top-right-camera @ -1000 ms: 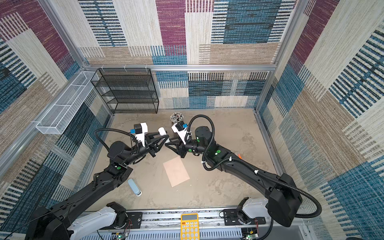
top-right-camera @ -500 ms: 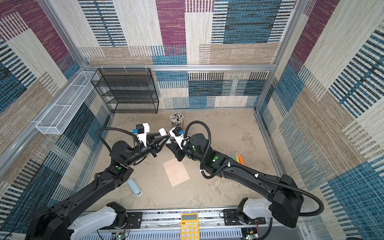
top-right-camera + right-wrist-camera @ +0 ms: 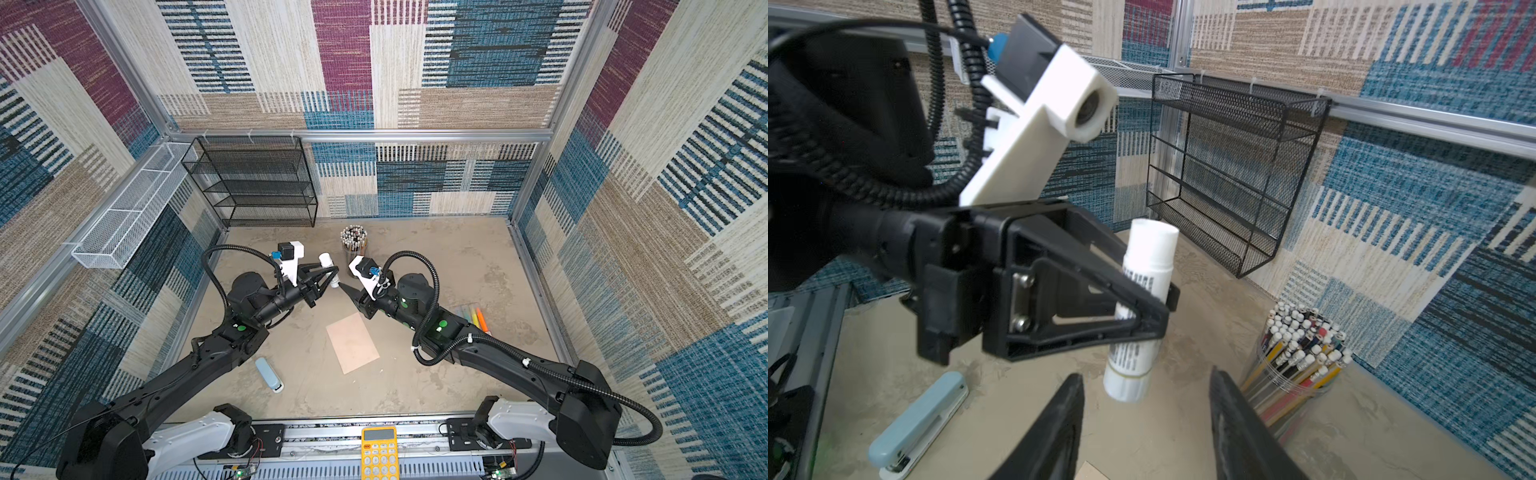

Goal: Place the letter into the envelope and seal it

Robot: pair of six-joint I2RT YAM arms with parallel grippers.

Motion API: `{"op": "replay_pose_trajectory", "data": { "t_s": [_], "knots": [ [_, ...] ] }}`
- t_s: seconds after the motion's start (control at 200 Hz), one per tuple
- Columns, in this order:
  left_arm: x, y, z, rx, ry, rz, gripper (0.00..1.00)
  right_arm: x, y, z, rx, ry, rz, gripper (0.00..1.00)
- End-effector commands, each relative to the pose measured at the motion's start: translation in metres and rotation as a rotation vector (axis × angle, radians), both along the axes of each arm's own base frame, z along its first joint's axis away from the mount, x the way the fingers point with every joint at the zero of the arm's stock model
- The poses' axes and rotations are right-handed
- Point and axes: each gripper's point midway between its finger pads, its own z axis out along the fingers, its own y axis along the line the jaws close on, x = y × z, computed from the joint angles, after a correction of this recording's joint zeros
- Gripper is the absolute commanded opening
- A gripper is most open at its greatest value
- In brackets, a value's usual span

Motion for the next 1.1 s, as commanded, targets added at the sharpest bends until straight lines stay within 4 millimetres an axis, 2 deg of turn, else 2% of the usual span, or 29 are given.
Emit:
{"op": "replay_pose_trajectory", "data": {
  "t_s": [0.0, 0.135, 0.311, 0.456, 0.802, 1.097],
  "knots": [
    [0.001, 0.002, 0.024, -0.064, -0.062, -0.023, 0.0, -0.007, -0.007, 0.005, 0.047, -0.015, 0.112, 0.53],
    [-0.009, -0.003, 0.039, -0.112, -0.079, -0.146, 0.0, -0.013, -0.017, -0.005, 0.109, 0.05, 0.276, 0.53],
    [-0.022, -0.019, 0.048, -0.163, -0.091, -0.337, 0.0, -0.024, -0.009, -0.014, 0.149, 0.109, 0.485, 0.52],
    [-0.027, -0.026, 0.05, -0.206, -0.08, -0.432, 0.0, -0.023, -0.006, -0.017, 0.194, 0.159, 0.597, 0.55],
    [-0.034, -0.03, 0.049, -0.202, -0.078, -0.486, 0.0, -0.017, 0.003, -0.018, 0.223, 0.202, 0.729, 0.55],
    [-0.036, -0.032, 0.046, -0.2, -0.079, -0.496, 0.0, -0.012, 0.01, -0.015, 0.241, 0.255, 0.8, 0.51]
  ]
}}
